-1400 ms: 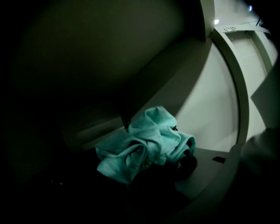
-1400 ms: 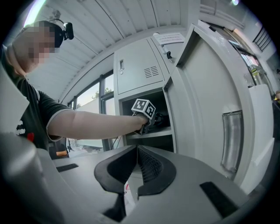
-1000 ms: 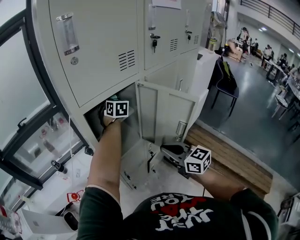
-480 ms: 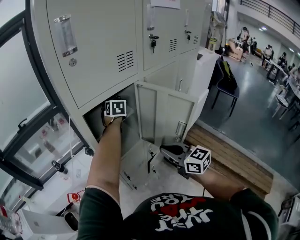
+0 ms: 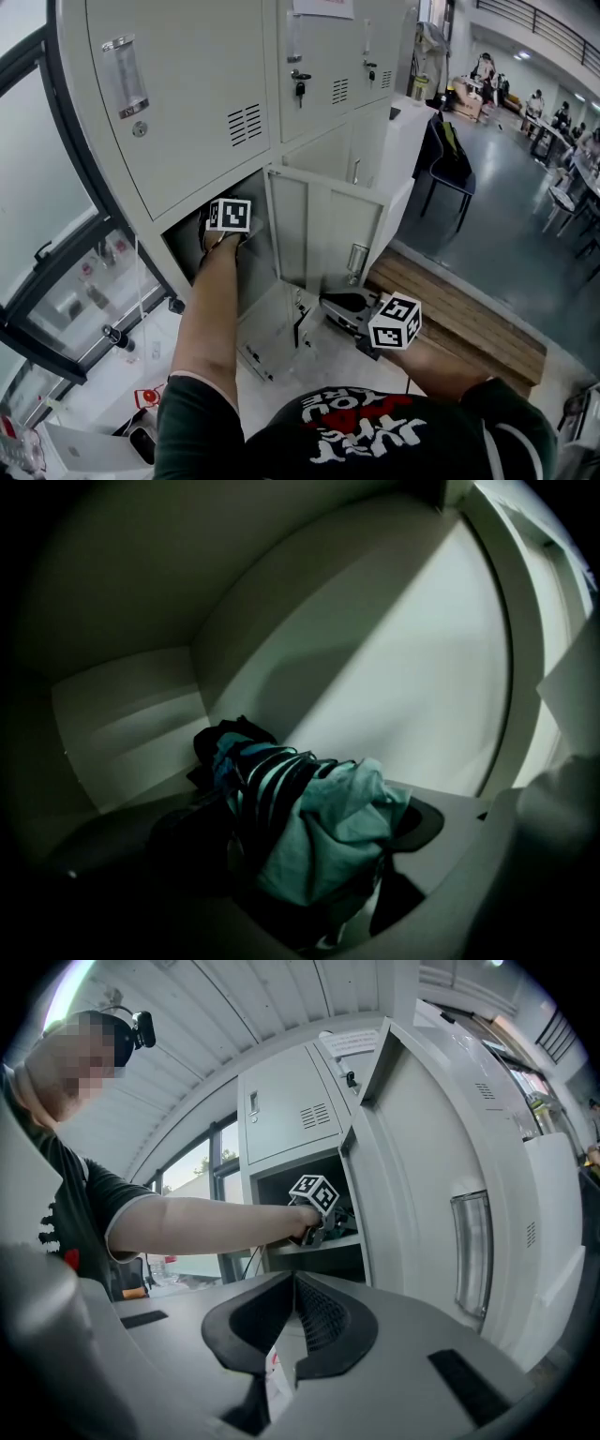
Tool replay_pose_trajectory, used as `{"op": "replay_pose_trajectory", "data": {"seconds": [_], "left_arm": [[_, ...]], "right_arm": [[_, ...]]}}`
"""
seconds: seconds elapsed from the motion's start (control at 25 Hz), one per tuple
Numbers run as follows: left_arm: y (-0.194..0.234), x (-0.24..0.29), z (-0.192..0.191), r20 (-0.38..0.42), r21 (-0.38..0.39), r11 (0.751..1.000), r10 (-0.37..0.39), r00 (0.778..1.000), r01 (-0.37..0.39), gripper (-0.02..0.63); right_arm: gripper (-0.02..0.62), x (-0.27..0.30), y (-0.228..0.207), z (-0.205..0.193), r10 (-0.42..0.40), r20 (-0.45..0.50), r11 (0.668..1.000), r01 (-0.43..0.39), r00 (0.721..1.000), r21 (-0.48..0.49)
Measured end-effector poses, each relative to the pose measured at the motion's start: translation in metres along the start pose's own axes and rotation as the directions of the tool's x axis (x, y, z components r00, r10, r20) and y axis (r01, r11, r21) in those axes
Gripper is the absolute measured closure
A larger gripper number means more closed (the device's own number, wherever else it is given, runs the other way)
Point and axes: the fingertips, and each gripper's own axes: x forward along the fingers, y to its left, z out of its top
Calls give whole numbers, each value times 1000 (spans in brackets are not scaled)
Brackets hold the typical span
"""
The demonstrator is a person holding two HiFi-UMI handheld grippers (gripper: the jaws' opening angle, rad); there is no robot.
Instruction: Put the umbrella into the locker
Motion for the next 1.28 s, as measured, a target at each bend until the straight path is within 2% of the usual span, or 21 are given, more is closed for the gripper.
{"op": "replay_pose_trajectory", "data": {"seconds": [0.2, 0.32, 0.48, 0.6, 0.84, 1.08, 1.28], "left_arm": [[-6, 2, -5, -53, 73, 997, -14, 998, 18, 137], [-9, 0, -6, -48, 64, 997, -39, 998, 42, 128], [-13, -17, 4, 23, 3, 995, -100, 995, 100, 85], [-8, -34, 9, 46, -20, 996, -82, 996, 83, 78], [-13, -30, 10, 123, -19, 998, -62, 990, 65, 78], [-11, -70, 13, 177, -104, 993, -45, 983, 64, 78], [-18, -92, 16, 231, -130, 986, -74, 970, 107, 79]], "right_arm": [[560, -2, 1, -1, -4, -6, 1000, 4, 1000, -2], [560, -2, 3, -1, -1, -6, 1000, 1, 1000, -2], [560, -3, 3, 0, -2, -3, 1000, 2, 1000, -3], [560, -2, 4, 1, 1, 0, 1000, -1, 1000, -4], [560, 1, 11, 3, 12, -1, 1000, -12, 1000, -14], [560, 4, 14, 5, 19, 3, 1000, -19, 1000, -20], [560, 5, 16, 6, 19, 6, 1000, -18, 1000, -24]]}}
